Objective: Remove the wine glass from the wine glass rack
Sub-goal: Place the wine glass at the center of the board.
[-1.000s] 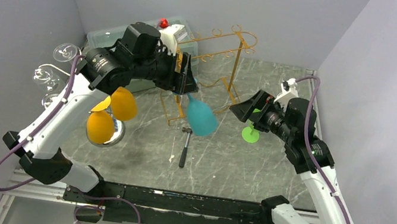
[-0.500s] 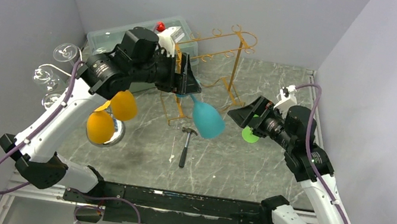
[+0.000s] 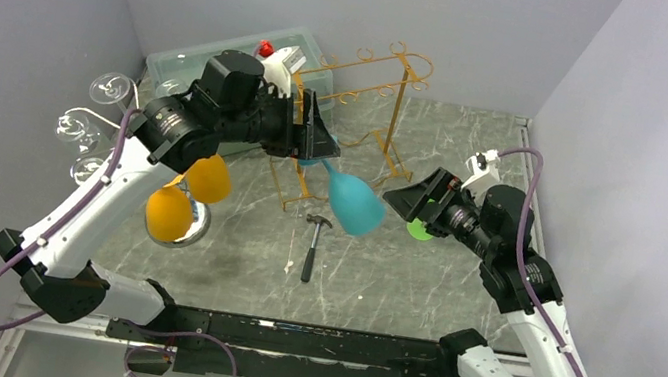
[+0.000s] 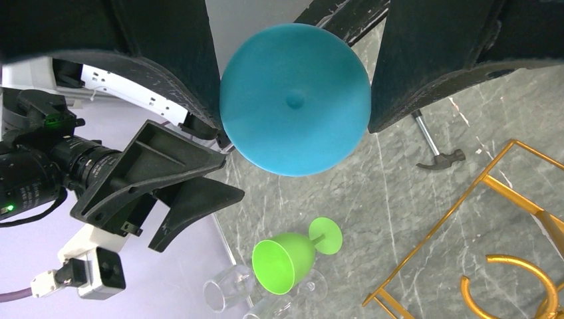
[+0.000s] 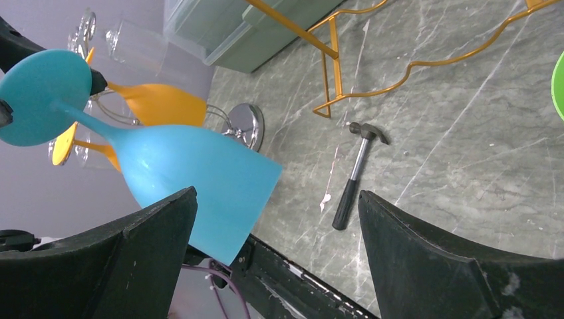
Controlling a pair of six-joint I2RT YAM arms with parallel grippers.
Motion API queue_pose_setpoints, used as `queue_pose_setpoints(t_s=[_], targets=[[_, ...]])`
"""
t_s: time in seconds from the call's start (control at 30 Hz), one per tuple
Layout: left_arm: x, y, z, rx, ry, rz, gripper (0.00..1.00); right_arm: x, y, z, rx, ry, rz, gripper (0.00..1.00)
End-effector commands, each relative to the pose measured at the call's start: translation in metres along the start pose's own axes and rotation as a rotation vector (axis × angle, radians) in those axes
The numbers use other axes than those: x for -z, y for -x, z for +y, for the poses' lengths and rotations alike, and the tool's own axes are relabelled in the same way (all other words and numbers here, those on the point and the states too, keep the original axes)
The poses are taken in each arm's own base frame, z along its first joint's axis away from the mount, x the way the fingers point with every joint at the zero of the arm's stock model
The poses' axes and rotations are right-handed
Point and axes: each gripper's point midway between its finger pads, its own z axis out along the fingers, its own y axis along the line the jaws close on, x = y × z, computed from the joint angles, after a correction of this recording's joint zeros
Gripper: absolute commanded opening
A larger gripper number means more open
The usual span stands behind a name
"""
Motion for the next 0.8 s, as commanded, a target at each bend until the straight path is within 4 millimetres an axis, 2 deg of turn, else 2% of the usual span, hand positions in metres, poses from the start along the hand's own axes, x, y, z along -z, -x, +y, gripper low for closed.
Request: queue_pose_setpoints(t_s=[0.0, 0.3, 0.53, 0.77], targets=[[0.012, 0.011, -0.019, 0.004, -0.073, -0.060, 0.51, 0.004, 0.002, 0.010, 0.005, 0.046, -0.017, 0.94], [0.013, 0.008, -0.017, 0.032, -0.081, -0.075, 0.51, 0.001, -0.006, 0.014, -0.025, 0.091, 0.011, 0.94], [0.010, 0.014, -0.015, 0.078, -0.093, -0.103, 0.51, -0.001, -0.013, 0.018, -0.067, 0.149, 0.025, 0.94], [0.003, 0.020, -0.008, 0.144, -0.111, -0.124, 0.51, 0.008, -0.004, 0.026, -0.089, 0.168, -0.036, 0.93]])
